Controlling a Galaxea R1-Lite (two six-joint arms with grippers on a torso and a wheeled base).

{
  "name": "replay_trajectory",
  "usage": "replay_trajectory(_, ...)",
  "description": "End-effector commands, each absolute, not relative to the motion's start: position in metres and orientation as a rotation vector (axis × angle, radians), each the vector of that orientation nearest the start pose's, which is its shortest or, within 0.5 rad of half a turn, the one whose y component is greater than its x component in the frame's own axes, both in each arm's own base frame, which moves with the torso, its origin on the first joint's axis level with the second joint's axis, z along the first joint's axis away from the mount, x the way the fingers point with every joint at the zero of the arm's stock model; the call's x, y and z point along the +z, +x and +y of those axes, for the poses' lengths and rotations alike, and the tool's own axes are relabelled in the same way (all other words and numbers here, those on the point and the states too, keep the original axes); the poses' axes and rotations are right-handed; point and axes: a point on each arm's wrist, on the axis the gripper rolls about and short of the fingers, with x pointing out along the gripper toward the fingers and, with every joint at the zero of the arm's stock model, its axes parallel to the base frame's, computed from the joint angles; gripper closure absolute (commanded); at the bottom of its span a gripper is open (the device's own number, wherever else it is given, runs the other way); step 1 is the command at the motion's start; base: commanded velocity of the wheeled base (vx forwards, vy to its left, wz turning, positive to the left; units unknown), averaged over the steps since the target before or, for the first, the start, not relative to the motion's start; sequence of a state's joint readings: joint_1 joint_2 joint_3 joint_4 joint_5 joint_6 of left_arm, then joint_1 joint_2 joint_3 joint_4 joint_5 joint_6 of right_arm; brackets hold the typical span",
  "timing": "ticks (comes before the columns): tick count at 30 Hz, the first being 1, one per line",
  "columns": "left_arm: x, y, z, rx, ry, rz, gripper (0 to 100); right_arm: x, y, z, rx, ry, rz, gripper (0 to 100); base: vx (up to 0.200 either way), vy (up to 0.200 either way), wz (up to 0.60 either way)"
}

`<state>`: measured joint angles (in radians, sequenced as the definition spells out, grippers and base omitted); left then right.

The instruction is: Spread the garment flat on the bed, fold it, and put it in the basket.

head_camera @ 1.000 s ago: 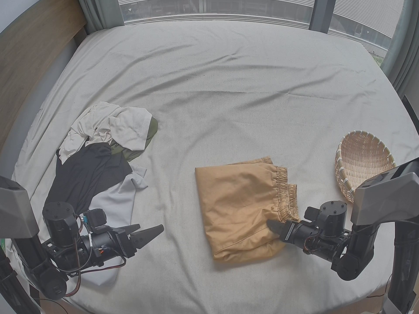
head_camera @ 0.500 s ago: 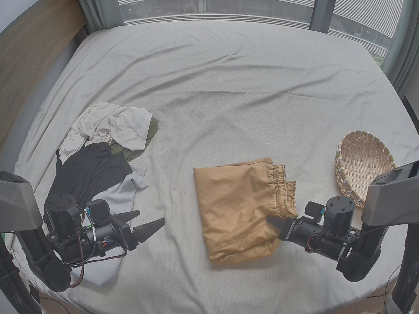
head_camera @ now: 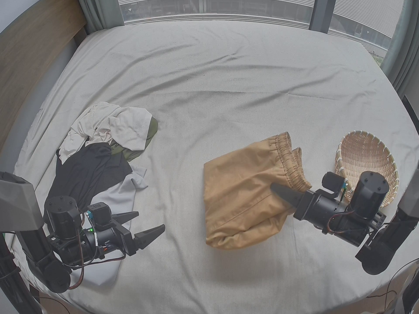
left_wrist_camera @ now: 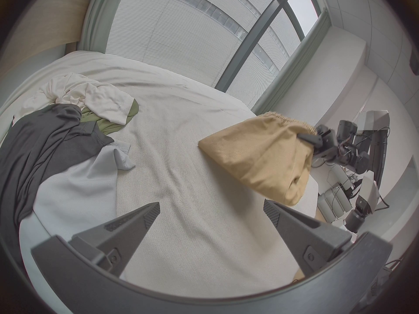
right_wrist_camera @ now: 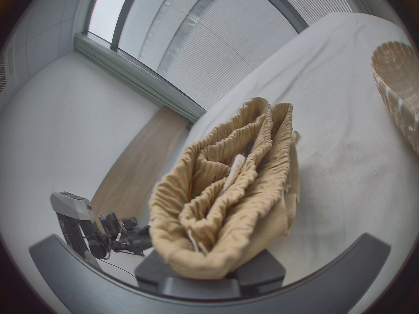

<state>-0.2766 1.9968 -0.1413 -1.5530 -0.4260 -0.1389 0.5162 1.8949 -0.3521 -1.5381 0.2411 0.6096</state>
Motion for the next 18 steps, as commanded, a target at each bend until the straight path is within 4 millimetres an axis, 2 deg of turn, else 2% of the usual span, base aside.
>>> replay_trajectory(1,0.054,0.231,-0.076,-0.677,-0.151,0.354,0,0.143,0.232,0.139,0.782,0.592,0.116,100,0.000,0.000,0.00)
replay_trajectory(11,0.055,0.231,-0.078,-0.685,-0.147,0.352,0,0.164,0.243,0.141,0.802,0.589,0.010,100,0.000,0.000,0.00)
replay_trajectory(15,0.055,0.230,-0.078,-0.685,-0.147,0.352,0,0.175,0.254,0.127,0.747,0.562,-0.060,100,0.000,0.000,0.00)
replay_trajectory(18,0.053,0.231,-0.078,-0.685,-0.149,0.362,0,0.187,0.259,0.108,0.683,0.543,-0.103,100,0.000,0.000,0.00)
